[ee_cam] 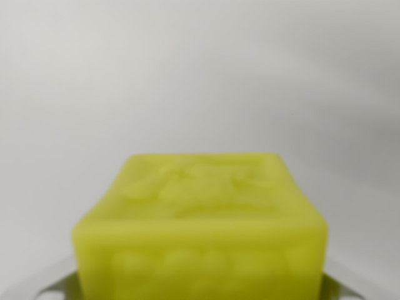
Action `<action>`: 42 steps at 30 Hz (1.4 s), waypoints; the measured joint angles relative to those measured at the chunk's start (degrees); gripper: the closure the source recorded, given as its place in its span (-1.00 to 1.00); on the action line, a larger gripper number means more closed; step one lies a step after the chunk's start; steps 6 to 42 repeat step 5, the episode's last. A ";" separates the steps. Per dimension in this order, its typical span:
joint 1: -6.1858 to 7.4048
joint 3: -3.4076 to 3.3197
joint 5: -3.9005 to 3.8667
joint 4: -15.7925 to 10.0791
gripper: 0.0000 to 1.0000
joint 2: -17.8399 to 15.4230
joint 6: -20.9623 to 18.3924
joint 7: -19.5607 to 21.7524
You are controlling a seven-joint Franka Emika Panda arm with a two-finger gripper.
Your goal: Pick yellow cube
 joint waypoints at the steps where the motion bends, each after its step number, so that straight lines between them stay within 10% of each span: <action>1: 0.00 0.00 0.00 0.00 1.00 0.00 0.00 0.00; 42: 0.00 0.00 0.00 0.00 1.00 0.00 0.00 0.00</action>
